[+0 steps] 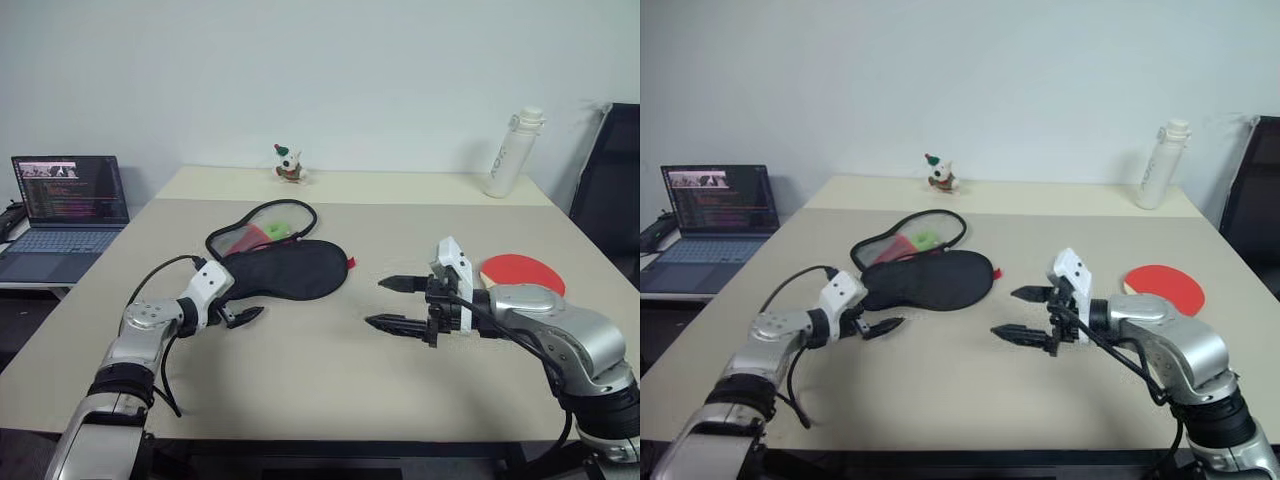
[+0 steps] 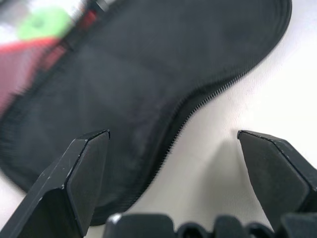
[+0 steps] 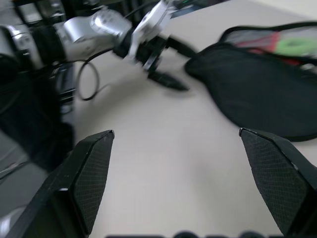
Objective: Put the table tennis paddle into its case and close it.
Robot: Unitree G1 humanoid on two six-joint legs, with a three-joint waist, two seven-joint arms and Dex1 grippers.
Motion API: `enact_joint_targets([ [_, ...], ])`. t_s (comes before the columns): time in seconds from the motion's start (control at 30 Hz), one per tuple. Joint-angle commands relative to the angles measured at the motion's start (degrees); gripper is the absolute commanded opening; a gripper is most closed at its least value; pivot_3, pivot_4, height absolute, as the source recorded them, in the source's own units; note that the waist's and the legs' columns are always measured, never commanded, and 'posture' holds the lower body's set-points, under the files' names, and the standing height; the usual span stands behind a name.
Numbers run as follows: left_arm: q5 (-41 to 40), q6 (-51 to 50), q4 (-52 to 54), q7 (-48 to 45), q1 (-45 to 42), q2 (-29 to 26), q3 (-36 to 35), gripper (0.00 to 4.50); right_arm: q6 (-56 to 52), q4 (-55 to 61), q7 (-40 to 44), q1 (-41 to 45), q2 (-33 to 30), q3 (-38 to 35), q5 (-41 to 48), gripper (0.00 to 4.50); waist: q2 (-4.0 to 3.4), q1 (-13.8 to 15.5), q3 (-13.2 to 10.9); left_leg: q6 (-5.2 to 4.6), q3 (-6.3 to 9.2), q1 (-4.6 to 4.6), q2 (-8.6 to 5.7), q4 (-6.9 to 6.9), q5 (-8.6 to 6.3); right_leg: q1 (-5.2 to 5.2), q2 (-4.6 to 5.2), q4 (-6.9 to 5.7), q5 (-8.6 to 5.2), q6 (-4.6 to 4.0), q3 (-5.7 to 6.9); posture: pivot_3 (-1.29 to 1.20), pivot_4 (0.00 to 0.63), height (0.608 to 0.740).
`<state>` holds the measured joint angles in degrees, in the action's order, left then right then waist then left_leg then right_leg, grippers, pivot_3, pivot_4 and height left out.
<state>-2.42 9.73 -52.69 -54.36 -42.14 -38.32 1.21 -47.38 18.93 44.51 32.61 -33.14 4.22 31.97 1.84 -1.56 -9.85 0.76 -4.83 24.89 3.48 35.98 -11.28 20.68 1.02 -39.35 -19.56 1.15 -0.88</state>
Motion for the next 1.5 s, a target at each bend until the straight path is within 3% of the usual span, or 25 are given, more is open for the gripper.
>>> enact_joint_targets([
  [0.03, 2.79, 3.08, -5.73, 0.74, -4.63, 0.16, 1.04, 4.50, 4.24, -2.65, -3.92, 2.62, 1.75, 0.25, -4.56, 4.45, 0.01, 0.02, 0.00, 0.00, -0.03, 0.00, -0.01, 0.03, 0.01, 0.06, 0.00, -0.10, 0.00, 0.00, 0.00, 0.00, 0.150, 0.740],
  [0.37, 7.09, 6.35, -14.46, 0.79, -8.17, 0.91, 2.92, 4.50, 4.57, -2.97, -3.34, 2.73, 1.98, -0.65, -4.82, 4.45, 0.00, -0.02, 0.00, 0.01, -0.27, 0.01, 0.03, 0.10, 0.04, 0.44, 0.01, -0.64, -0.02, -0.02, -0.05, 0.00, 0.150, 0.740],
  [0.4, 7.31, 6.47, -14.76, 0.46, -7.96, 0.74, 3.03, 4.33, 4.52, -2.92, -3.49, 2.67, 1.93, -0.93, -4.78, 4.48, 0.01, -0.02, 0.01, 0.01, -0.27, 0.00, 0.03, 0.10, 0.04, 0.44, 0.01, -0.66, -0.02, -0.02, -0.05, 0.00, 0.150, 0.740],
  [0.5, 7.31, 6.35, -15.32, -0.64, -7.54, 0.39, 2.91, 3.66, 4.43, -2.95, -3.83, 2.61, 1.78, -1.67, -4.65, 4.50, 0.01, -0.04, 0.01, 0.01, -0.27, 0.00, 0.03, 0.12, 0.04, 0.45, 0.01, -0.68, -0.01, -0.02, -0.05, 0.00, 0.150, 0.740],
  [0.8, 6.41, 4.91, -16.24, -1.47, -6.70, 0.19, 1.85, 0.48, 4.38, -3.90, -4.43, 2.98, 1.12, -4.43, -4.64, 4.50, 0.01, -0.36, 0.02, 0.02, -0.29, -0.08, 0.08, 0.12, 0.10, 0.49, -0.01, -0.88, -0.01, -0.02, -0.05, 0.00, 0.150, 0.740],
  [0.87, 5.26, 4.07, -15.74, -2.30, -6.66, 0.77, 0.99, 0.04, 4.34, -3.95, -4.38, 3.07, 0.98, -4.71, -4.62, 4.50, 0.01, -0.37, 0.02, 0.03, -0.30, -0.08, 0.08, 0.12, 0.11, 0.52, -0.01, -0.93, -0.01, -0.02, -0.07, 0.00, 0.150, 0.740],
  [1.0, 1.30, -0.94, -9.13, -5.10, -5.13, 4.72, -0.88, 0.04, 4.47, -4.06, -4.31, 3.01, 0.57, -5.13, -4.63, 4.50, 0.00, -0.25, 0.03, 0.03, -0.35, -0.07, 0.06, 0.11, 0.12, 0.56, 0.00, -0.95, -0.02, -0.03, -0.08, 0.00, 0.150, 0.740],
  [1.1, -3.45, -11.29, 6.55, -6.57, 0.03, 9.93, -0.68, 0.04, 4.65, -4.55, -4.25, 2.92, 0.02, -5.53, -4.65, 4.50, 0.00, 0.41, 0.03, 0.04, -0.32, -0.03, 0.01, 0.12, 0.12, 0.53, 0.07, -0.92, -0.02, -0.03, -0.07, 0.00, 0.150, 0.740],
  [1.23, -7.11, -25.90, 24.93, -1.17, 5.40, 16.23, 0.37, 0.04, 4.60, -4.72, -4.10, 2.75, -0.49, -5.72, -4.53, 4.50, 0.00, 1.50, 0.03, 0.15, -0.19, 0.05, -0.05, 0.19, 0.19, 0.41, 0.13, -0.77, -0.02, -0.03, -0.11, 0.00, 0.150, 0.740],
  [1.37, -7.16, -33.39, 30.14, 6.89, 4.23, 23.17, 0.51, 0.04, 4.18, -4.73, -3.51, 2.55, -1.17, -5.83, -4.27, 4.50, 0.01, 1.45, 0.03, 0.12, -0.09, 0.08, -0.04, 0.20, 0.17, 0.40, 0.08, -0.76, -0.02, -0.03, -0.12, 0.00, 0.150, 0.740],
  [1.5, -6.39, -34.77, 29.56, 12.44, 1.16, 27.61, 1.16, 0.04, 3.01, -4.27, -3.03, 2.30, -1.76, -5.88, -3.56, 4.50, 0.01, 1.35, 0.02, 0.10, -0.09, 0.07, -0.03, 0.19, 0.16, 0.41, 0.02, -0.76, -0.02, -0.03, -0.14, 0.00, 0.150, 0.740],
])
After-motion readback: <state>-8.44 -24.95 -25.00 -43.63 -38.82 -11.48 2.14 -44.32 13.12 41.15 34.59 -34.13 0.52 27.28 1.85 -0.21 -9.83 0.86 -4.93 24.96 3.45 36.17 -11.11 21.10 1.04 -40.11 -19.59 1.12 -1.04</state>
